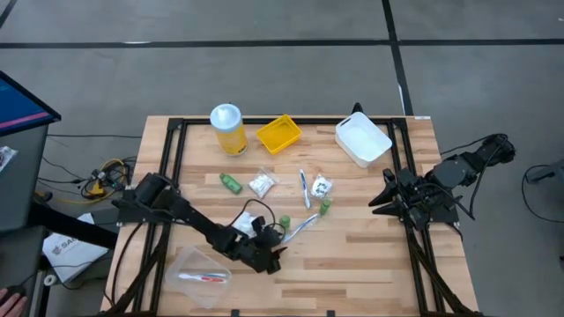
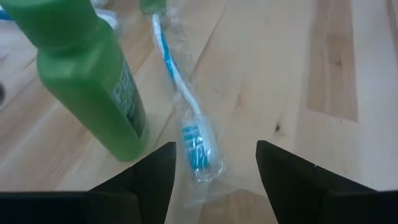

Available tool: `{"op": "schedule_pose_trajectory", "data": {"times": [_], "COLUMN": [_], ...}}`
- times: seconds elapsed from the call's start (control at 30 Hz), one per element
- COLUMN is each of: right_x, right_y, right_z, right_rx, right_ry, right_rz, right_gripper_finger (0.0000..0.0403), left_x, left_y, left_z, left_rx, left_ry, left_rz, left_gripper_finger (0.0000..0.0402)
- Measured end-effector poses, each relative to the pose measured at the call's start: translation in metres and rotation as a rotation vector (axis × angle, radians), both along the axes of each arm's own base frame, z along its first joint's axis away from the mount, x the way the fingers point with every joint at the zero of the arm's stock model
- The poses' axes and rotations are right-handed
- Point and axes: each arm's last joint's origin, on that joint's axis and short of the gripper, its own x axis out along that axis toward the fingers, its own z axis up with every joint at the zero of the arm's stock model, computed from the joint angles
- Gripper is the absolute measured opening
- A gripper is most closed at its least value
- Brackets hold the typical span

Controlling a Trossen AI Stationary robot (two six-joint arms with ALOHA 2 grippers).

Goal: Pick & Place Travel size toiletries
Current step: Put the light blue toothbrush into the transparent bin

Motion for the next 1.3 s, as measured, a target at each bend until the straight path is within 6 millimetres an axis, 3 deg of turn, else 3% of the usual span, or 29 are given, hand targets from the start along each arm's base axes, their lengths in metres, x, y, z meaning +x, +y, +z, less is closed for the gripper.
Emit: {"op": "schedule_pose_trajectory", "data": {"times": [0.4,0.83,1.1,1.3], "right_x": [0.0,0.0,0.0,0.0], "right_y": [0.0,0.0,0.0,0.0], "right_z": [0.0,0.0,0.0,0.0], "right_rx": [-0.001,0.007,0.008,0.008], "right_ry": [0.002,0.003,0.003,0.003], "right_rz": [0.0,-0.002,-0.002,-0.002], "right_gripper_finger": [0.0107,0.0107,0.0107,0.0107], "left_x": [0.001,0.001,0.0,-0.001], "left_y": [0.003,0.002,0.001,0.0], "left_z": [-0.013,-0.013,-0.006,0.019], "left_rx": [0.007,-0.043,-0.076,-0.118], "left_ry": [0.04,0.06,0.061,0.005], "left_rz": [-0.005,-0.047,-0.071,-0.091], "left_gripper_finger": [0.018,0.0067,0.0086,0.0068]}}
